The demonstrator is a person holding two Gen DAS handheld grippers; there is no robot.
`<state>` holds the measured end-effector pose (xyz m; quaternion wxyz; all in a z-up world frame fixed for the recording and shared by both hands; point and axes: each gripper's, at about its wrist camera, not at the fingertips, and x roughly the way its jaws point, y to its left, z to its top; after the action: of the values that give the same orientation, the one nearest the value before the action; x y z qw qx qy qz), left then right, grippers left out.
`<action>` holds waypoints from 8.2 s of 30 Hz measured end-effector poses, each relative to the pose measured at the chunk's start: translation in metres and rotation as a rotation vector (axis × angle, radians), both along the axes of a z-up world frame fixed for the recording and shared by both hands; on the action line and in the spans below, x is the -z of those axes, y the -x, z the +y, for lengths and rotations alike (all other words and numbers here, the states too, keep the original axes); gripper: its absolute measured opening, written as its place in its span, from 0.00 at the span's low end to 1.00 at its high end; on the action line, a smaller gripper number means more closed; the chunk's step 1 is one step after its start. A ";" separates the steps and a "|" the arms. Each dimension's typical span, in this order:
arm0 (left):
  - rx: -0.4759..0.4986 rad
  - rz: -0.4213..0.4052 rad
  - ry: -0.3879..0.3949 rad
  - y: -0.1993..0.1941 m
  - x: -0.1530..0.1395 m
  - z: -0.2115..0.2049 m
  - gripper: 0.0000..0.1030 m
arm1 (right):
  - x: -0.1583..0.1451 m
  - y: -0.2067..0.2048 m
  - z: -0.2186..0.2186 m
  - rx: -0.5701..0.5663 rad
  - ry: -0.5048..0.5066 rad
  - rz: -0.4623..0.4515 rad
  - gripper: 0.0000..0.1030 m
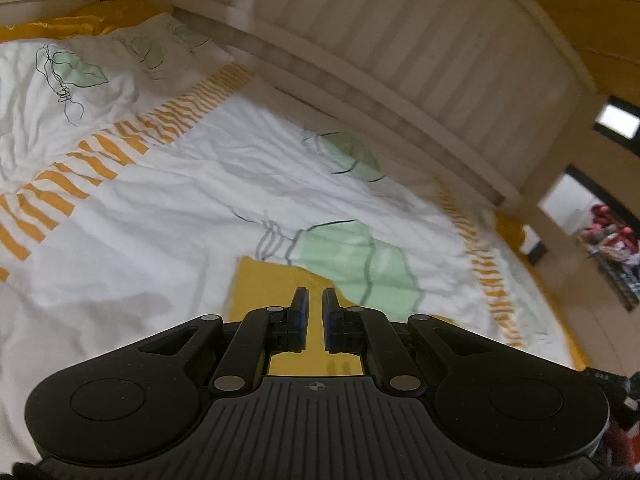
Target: Fold small clothes
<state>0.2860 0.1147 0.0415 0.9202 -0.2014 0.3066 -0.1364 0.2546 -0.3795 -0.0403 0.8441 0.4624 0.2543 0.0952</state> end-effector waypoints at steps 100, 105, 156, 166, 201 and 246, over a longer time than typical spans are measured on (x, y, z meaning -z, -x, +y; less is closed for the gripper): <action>0.259 0.091 -0.307 -0.015 0.103 -0.036 0.50 | 0.024 -0.071 0.193 -0.337 0.952 0.099 0.68; 0.275 0.086 -0.335 -0.013 0.101 -0.042 0.54 | 0.022 -0.120 0.193 -0.298 0.968 0.172 0.69; 0.373 0.106 -0.414 0.006 0.098 -0.043 0.61 | 0.035 -0.071 0.262 -0.462 1.092 -0.008 0.78; 0.408 0.153 -0.406 0.008 0.098 -0.036 0.61 | 0.041 -0.059 0.256 -0.437 1.063 0.029 0.81; 0.421 0.129 -0.450 0.015 0.101 -0.047 0.74 | 0.026 -0.022 0.088 0.004 0.786 0.141 0.87; 0.139 0.124 -0.446 -0.038 0.050 -0.183 0.74 | 0.070 -0.042 0.010 -0.169 0.155 0.062 1.00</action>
<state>0.3245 -0.0681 -0.0088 0.9098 0.0204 0.3980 -0.1156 0.2967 -0.3695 -0.1107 0.8581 0.3753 0.3250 0.1314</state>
